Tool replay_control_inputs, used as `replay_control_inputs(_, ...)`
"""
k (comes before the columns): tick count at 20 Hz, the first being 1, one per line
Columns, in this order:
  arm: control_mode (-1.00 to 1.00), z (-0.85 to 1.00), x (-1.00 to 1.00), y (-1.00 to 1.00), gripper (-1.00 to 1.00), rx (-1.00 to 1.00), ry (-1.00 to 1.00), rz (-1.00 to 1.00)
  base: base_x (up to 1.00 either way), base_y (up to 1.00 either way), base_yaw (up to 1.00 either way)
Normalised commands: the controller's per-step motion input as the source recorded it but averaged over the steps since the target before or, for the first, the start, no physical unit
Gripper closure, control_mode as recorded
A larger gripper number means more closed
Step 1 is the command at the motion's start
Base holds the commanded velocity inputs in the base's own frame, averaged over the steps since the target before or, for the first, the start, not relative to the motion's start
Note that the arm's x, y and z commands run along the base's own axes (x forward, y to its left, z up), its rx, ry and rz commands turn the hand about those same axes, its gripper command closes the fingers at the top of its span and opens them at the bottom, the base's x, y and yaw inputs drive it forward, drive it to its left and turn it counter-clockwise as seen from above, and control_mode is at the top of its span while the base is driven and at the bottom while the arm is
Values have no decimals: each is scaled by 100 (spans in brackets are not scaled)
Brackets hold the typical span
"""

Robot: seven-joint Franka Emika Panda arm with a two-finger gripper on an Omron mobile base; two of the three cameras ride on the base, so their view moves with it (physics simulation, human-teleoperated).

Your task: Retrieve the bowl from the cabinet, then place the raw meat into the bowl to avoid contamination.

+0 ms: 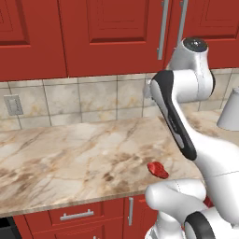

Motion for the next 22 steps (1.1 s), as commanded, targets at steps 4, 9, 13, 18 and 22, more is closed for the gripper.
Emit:
replay_control_inputs(4,-100,79,-15,1,-100,-4,-32,-17,0,0,0)
replay_control_inputs(9,-100,75,-5,-2,-100,-2,-28,-15,0,0,0)
replay_control_inputs(13,-100,61,0,-12,-100,3,-19,-2,0,0,0)
replay_control_inputs(18,-100,56,3,-14,-100,3,-3,2,0,0,0)
replay_control_inputs(22,-100,43,3,-4,-100,1,6,0,0,0,0)
